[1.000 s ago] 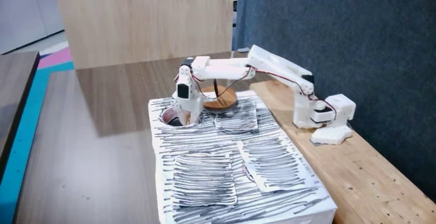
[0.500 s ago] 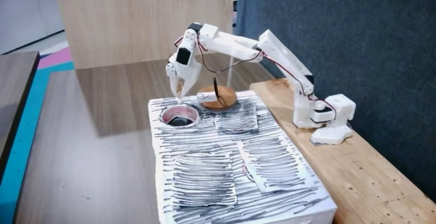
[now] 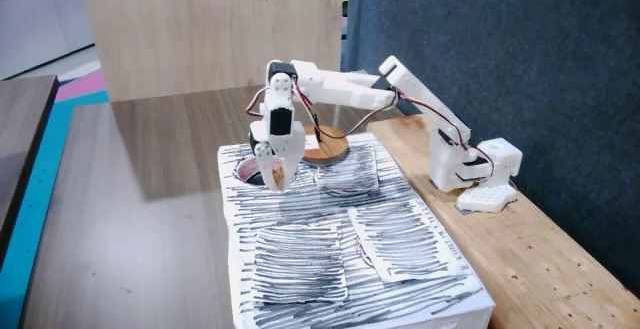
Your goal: Pick the brown debris from the hole.
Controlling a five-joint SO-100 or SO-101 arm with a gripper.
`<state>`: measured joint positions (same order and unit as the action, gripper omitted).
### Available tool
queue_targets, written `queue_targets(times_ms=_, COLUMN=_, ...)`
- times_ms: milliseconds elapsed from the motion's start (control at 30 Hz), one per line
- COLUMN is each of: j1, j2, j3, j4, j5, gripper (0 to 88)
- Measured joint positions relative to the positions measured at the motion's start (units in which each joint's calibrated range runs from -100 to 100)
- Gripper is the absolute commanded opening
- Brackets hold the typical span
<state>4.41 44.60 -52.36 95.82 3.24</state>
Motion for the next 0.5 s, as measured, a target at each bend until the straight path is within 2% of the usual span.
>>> queue_targets(times_ms=267, j1=-0.2, j2=0.0, j3=0.0, j4=0.3, j5=-0.1, gripper=2.4)
queue_targets(times_ms=500, j1=-0.2, j2=0.0, j3=0.0, j4=0.3, j5=-1.1, gripper=17.7)
